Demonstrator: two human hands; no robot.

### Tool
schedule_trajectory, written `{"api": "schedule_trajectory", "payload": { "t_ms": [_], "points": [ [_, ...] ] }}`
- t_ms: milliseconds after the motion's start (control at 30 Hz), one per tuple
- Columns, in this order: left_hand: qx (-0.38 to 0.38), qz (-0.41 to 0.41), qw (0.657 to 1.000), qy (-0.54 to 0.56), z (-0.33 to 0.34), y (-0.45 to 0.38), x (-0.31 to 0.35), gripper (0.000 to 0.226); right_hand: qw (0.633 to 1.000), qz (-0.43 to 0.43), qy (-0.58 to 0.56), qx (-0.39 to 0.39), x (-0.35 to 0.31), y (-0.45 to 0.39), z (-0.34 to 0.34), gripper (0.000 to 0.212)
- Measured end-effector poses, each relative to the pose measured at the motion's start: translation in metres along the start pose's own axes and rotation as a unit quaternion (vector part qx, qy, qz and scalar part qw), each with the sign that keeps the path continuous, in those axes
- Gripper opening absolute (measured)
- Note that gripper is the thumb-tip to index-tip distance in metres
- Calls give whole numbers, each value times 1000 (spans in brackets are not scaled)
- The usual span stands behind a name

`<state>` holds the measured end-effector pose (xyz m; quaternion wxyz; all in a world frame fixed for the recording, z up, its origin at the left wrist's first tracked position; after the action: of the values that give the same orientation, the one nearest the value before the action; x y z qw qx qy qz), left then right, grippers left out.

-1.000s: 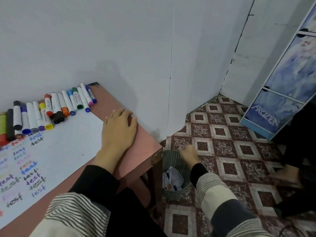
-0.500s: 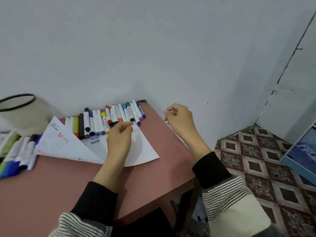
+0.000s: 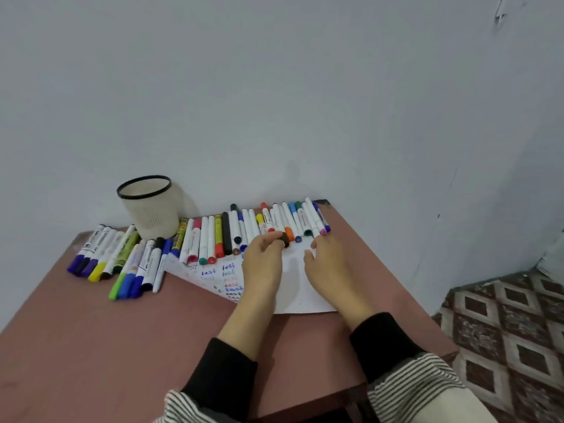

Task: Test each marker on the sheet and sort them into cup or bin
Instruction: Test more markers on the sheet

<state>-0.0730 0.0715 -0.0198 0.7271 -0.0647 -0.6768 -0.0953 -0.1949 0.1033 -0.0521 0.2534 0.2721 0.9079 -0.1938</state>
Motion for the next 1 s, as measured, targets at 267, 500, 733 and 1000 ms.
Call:
{"api": "schedule_trajectory", "payload": {
  "t_ms": [267, 500, 733, 1000],
  "points": [
    [59, 28, 997, -47, -60, -18, 7, 28, 983, -47, 179, 1, -7, 7, 11, 40],
    [99, 106, 978, -149, -121, -31, 1, 20, 987, -135, 84, -16, -41, 20, 23, 35],
    [226, 175, 904, -318, -201, -43, 16, 20, 960, -252, 10, -120, -100, 46, 55, 41],
    [184, 157, 861, -447, -258, -63, 13, 10, 949, -280, 60, -130, -102, 40, 73, 50]
  ]
}}
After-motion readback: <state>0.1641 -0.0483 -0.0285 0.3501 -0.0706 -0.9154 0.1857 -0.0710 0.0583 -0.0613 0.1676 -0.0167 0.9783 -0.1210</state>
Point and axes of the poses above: each hand's wrist, its own y-axis away from the middle knuckle, its own z-axis out of the palm, x = y × z, the point moved 2 cm from there along -y, towards the middle knuckle, and after that the axes turned 3 degrees about z, right-handed, at the moved point
